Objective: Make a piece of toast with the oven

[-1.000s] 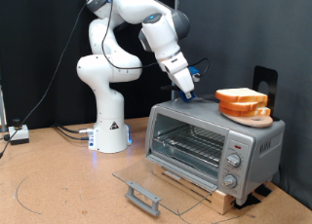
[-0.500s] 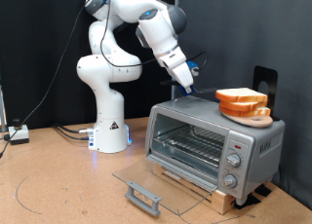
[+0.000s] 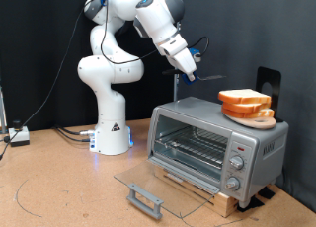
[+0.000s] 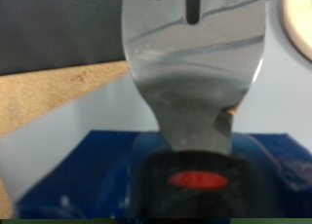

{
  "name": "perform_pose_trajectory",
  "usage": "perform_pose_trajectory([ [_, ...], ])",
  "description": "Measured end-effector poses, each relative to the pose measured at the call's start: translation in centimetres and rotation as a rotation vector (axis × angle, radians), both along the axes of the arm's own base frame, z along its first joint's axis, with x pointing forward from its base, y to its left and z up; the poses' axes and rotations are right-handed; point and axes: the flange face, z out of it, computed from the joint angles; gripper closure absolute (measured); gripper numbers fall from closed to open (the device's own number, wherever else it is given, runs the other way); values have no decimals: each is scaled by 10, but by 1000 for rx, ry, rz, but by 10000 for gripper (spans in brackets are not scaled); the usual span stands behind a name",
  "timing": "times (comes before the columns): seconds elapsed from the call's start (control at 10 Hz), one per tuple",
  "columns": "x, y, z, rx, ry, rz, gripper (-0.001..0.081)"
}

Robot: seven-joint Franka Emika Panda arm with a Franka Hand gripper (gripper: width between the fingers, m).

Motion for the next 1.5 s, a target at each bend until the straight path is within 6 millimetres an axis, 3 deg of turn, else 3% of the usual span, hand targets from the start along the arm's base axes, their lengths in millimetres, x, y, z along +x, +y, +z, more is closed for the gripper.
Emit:
perform_pose_trajectory([
  [0.6,17,-72,20,-11,-1,-257,395],
  [1.2,8,-147,27,-12,19,-355,395],
  [1.3,8,-157,27,14,37,-344,395],
  [1.5,10,-152,35,-4,26,-330,395],
])
